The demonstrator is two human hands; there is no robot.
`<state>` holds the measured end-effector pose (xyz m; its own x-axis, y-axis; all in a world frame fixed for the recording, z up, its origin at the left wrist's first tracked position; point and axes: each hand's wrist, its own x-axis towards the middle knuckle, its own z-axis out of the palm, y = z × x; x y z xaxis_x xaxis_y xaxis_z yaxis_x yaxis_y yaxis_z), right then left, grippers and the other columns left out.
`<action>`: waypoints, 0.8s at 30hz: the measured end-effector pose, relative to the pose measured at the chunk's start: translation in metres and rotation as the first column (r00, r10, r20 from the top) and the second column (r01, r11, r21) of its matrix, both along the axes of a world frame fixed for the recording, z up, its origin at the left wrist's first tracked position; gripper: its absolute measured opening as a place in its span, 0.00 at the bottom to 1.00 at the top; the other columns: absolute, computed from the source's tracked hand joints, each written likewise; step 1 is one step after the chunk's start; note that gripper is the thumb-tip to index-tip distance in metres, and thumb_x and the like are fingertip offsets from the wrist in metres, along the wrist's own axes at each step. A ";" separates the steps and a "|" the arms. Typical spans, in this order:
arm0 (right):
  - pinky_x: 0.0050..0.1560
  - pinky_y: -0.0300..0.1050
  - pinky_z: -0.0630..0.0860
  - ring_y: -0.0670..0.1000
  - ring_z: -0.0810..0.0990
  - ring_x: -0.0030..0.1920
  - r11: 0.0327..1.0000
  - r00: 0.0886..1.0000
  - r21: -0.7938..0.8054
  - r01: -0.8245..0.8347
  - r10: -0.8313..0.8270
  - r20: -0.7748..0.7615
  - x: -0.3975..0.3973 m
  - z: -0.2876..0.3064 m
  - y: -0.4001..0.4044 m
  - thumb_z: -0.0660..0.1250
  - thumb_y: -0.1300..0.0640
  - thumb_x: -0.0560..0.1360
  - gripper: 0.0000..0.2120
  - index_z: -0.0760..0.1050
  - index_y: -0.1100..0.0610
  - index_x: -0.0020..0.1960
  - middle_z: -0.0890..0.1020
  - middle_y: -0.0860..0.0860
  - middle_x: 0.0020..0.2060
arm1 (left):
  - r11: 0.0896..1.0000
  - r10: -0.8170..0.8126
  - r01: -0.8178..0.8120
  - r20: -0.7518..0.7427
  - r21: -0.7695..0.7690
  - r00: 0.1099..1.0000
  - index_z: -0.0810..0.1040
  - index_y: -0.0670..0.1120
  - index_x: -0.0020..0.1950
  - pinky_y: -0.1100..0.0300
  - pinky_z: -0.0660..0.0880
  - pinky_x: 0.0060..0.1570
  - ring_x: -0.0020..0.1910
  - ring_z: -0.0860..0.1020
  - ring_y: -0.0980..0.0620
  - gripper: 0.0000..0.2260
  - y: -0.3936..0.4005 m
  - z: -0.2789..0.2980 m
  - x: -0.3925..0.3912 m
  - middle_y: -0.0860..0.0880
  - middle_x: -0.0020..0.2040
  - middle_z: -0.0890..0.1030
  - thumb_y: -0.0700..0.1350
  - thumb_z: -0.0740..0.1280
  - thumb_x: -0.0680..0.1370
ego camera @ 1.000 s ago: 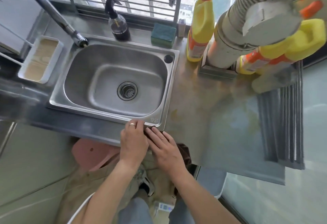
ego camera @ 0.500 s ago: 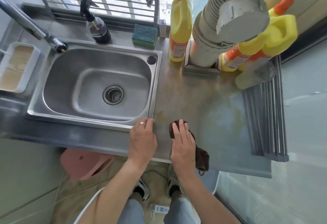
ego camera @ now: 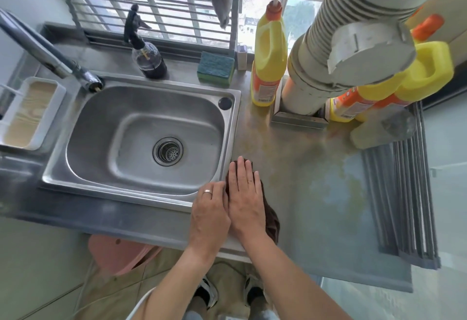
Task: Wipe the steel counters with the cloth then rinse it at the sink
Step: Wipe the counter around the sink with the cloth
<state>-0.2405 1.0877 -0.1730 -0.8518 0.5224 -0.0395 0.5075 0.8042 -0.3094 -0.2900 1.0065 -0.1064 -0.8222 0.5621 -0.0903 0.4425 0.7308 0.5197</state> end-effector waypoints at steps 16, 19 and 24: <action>0.82 0.60 0.52 0.58 0.52 0.83 0.995 0.994 -0.003 0.103 -0.103 -0.021 -0.103 -0.002 0.093 0.49 0.43 0.83 0.33 0.55 0.59 0.83 0.55 0.57 0.83 | 0.999 -0.022 0.023 0.035 -0.035 0.999 0.69 0.43 0.72 0.52 0.75 0.59 0.59 0.74 0.48 0.32 0.016 -0.013 -0.006 0.47 0.61 0.77 0.30 0.59 0.67; 0.82 0.59 0.51 0.59 0.52 0.83 0.993 0.993 0.001 0.121 -0.121 -0.015 -0.095 -0.001 0.095 0.47 0.43 0.84 0.33 0.54 0.59 0.83 0.54 0.57 0.83 | 0.998 -0.039 0.041 0.046 -0.054 0.998 0.69 0.43 0.71 0.50 0.75 0.58 0.59 0.75 0.46 0.30 0.016 -0.010 -0.010 0.47 0.60 0.77 0.32 0.59 0.69; 0.82 0.58 0.51 0.58 0.51 0.83 0.984 0.985 0.039 0.174 -0.174 0.006 -0.044 0.000 0.113 0.49 0.45 0.85 0.32 0.51 0.59 0.84 0.51 0.56 0.84 | 0.990 -0.077 0.080 0.030 -0.112 0.997 0.71 0.42 0.70 0.50 0.74 0.61 0.60 0.74 0.46 0.26 0.019 -0.008 -0.010 0.46 0.62 0.76 0.33 0.60 0.71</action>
<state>-0.2841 1.2007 -0.1728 -0.7475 0.6639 -0.0244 0.6436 0.7146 -0.2742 -0.2998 1.0257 -0.1144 -0.7725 0.6097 -0.1773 0.4885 0.7491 0.4474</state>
